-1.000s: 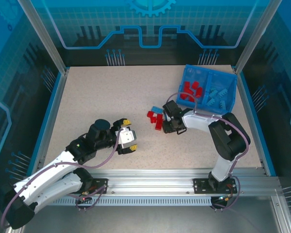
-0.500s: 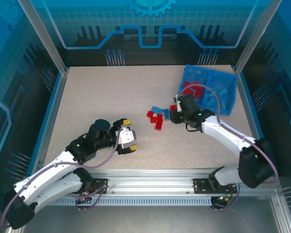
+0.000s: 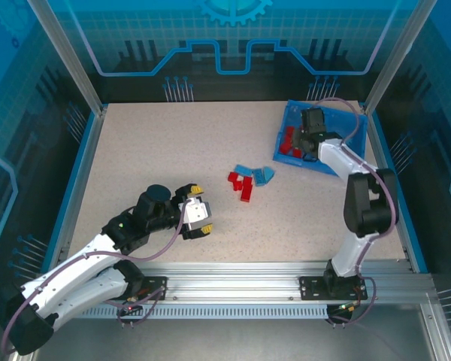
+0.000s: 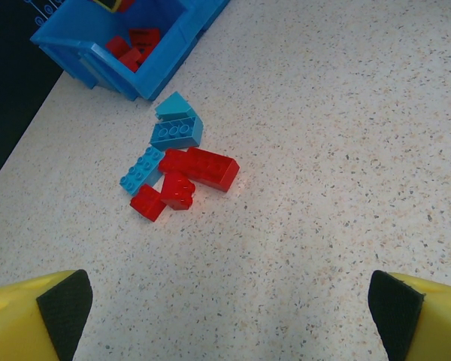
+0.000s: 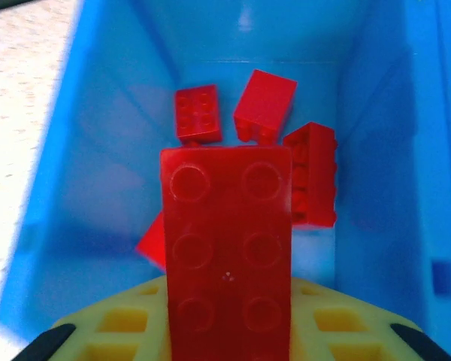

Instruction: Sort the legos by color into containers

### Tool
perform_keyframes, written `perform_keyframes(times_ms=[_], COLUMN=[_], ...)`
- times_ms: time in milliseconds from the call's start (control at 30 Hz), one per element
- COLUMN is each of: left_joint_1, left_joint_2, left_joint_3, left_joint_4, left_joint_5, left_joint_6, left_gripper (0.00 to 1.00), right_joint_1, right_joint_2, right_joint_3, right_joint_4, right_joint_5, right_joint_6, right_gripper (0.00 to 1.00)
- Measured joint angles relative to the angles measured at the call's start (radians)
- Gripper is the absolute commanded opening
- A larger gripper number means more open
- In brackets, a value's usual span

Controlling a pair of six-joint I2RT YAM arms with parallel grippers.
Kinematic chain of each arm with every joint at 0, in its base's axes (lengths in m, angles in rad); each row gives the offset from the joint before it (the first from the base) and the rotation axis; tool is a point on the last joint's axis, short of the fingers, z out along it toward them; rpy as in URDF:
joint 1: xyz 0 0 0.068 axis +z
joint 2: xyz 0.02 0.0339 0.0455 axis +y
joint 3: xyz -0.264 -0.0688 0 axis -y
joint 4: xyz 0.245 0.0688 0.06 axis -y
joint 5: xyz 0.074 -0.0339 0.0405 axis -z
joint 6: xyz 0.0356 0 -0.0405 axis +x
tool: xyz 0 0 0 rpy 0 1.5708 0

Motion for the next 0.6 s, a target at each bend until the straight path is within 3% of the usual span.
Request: perform_keyframes(times_ms=[133,267,600], left_joint_1=[0.0,0.0,0.0], left_joint_2=[-0.003,-0.003,0.003], left_joint_3=[0.0,0.0,0.0], left_joint_4=[-0.002,-0.002,0.023], left_joint_5=[0.0,0.0,-0.075], left_joint_6=[0.002,0.002,-0.015], left_gripper=[0.99,0.99,0.99], right_joint_1=[-0.017,-0.018,-0.018], right_joint_2=[0.122,0.18,0.078], right_joint_3=[0.106,0.186,0.172], right_joint_4=[-0.032,-0.078,-0.109], right_joint_5=[0.0,0.0,-0.045], right_joint_6=[0.002,0.009,0.034], right_gripper=[0.33,0.46,0.48])
